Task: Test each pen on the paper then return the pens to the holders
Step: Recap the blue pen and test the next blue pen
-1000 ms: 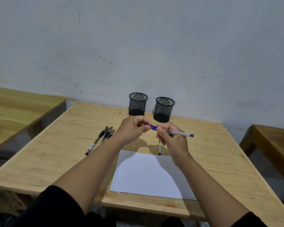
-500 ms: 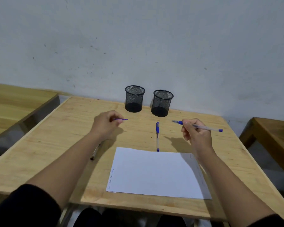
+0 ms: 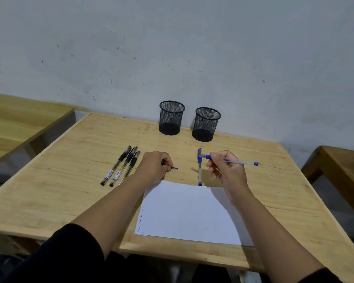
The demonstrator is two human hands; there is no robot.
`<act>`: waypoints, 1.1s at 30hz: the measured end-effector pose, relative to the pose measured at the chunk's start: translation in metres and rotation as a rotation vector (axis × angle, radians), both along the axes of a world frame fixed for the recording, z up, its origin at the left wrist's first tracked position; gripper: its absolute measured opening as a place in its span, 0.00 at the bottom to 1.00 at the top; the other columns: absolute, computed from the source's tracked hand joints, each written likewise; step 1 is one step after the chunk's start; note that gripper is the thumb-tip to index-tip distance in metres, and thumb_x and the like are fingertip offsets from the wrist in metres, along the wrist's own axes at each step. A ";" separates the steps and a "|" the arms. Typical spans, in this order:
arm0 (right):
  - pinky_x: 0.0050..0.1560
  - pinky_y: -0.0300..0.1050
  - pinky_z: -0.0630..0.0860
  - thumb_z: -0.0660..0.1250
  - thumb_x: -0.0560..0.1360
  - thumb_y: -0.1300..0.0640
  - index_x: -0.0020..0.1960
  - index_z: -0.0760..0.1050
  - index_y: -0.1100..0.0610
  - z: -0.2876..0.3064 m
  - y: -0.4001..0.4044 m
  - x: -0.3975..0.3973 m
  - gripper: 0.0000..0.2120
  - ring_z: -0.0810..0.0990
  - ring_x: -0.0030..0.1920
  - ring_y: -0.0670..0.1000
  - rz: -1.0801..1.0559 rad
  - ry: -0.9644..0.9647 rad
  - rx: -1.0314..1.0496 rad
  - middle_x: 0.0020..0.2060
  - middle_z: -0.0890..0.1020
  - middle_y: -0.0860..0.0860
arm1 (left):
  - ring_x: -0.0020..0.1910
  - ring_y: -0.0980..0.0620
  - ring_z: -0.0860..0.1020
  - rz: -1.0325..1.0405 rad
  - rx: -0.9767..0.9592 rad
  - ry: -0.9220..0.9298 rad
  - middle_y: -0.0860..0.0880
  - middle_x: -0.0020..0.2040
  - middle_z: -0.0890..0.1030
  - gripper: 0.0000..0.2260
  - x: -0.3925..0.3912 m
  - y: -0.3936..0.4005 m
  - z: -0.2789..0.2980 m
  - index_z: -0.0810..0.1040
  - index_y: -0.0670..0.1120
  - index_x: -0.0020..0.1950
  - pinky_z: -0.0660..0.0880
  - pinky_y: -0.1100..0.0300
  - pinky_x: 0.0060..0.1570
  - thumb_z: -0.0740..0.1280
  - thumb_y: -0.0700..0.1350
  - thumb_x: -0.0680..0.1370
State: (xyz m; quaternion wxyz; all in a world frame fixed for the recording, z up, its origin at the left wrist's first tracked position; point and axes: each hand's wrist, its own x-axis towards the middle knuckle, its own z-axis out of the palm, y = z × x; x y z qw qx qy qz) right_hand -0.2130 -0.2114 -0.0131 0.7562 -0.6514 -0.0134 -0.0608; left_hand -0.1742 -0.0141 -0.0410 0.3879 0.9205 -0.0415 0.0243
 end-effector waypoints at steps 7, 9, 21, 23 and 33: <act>0.26 0.36 0.70 0.62 0.78 0.63 0.48 0.78 0.63 -0.006 0.023 -0.013 0.07 0.75 0.29 0.47 0.174 0.056 -0.026 0.31 0.81 0.54 | 0.43 0.53 0.80 0.043 -0.144 0.004 0.49 0.43 0.83 0.05 -0.044 0.021 0.014 0.81 0.48 0.42 0.75 0.63 0.42 0.67 0.40 0.74; 0.25 0.35 0.69 0.62 0.77 0.65 0.49 0.78 0.63 -0.009 0.034 -0.019 0.06 0.75 0.29 0.46 0.243 0.071 -0.088 0.31 0.80 0.53 | 0.43 0.55 0.78 0.046 -0.060 -0.009 0.52 0.43 0.82 0.04 -0.068 0.032 0.013 0.81 0.50 0.44 0.71 0.65 0.39 0.66 0.43 0.75; 0.29 0.29 0.67 0.63 0.74 0.65 0.41 0.77 0.64 -0.028 0.091 -0.024 0.06 0.70 0.27 0.40 0.416 0.033 -0.522 0.29 0.75 0.52 | 0.55 0.55 0.76 -0.005 0.080 -0.143 0.53 0.54 0.81 0.11 -0.123 0.059 -0.020 0.79 0.49 0.56 0.66 0.67 0.54 0.67 0.46 0.75; 0.28 0.34 0.67 0.61 0.75 0.67 0.40 0.74 0.65 -0.030 0.096 -0.023 0.06 0.69 0.24 0.43 0.459 0.044 -0.455 0.25 0.72 0.51 | 0.56 0.55 0.75 -0.021 0.089 -0.145 0.53 0.55 0.81 0.12 -0.123 0.060 -0.021 0.78 0.49 0.57 0.67 0.66 0.56 0.67 0.47 0.75; 0.35 0.41 0.70 0.62 0.73 0.67 0.39 0.76 0.65 -0.040 0.097 -0.027 0.06 0.73 0.33 0.51 0.457 -0.102 -0.620 0.35 0.77 0.64 | 0.59 0.56 0.75 -0.024 0.093 -0.131 0.53 0.58 0.80 0.14 -0.119 0.064 -0.027 0.78 0.51 0.59 0.69 0.60 0.63 0.68 0.47 0.74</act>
